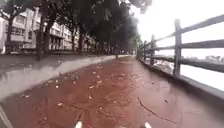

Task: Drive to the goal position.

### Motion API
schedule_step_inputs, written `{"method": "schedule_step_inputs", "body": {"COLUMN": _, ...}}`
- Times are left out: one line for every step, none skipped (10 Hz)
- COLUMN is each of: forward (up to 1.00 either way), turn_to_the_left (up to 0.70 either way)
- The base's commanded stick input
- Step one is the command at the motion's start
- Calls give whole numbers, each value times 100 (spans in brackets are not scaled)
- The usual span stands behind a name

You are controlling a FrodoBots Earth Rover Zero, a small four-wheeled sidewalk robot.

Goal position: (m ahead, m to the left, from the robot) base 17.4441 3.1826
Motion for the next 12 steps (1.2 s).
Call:
{"method": "schedule_step_inputs", "body": {"forward": 50, "turn_to_the_left": 0}}
{"method": "schedule_step_inputs", "body": {"forward": 50, "turn_to_the_left": 0}}
{"method": "schedule_step_inputs", "body": {"forward": 50, "turn_to_the_left": 0}}
{"method": "schedule_step_inputs", "body": {"forward": 50, "turn_to_the_left": 0}}
{"method": "schedule_step_inputs", "body": {"forward": 50, "turn_to_the_left": 0}}
{"method": "schedule_step_inputs", "body": {"forward": 50, "turn_to_the_left": 0}}
{"method": "schedule_step_inputs", "body": {"forward": 50, "turn_to_the_left": 0}}
{"method": "schedule_step_inputs", "body": {"forward": 50, "turn_to_the_left": 0}}
{"method": "schedule_step_inputs", "body": {"forward": 50, "turn_to_the_left": 0}}
{"method": "schedule_step_inputs", "body": {"forward": 50, "turn_to_the_left": 0}}
{"method": "schedule_step_inputs", "body": {"forward": 50, "turn_to_the_left": 2}}
{"method": "schedule_step_inputs", "body": {"forward": 50, "turn_to_the_left": 8}}
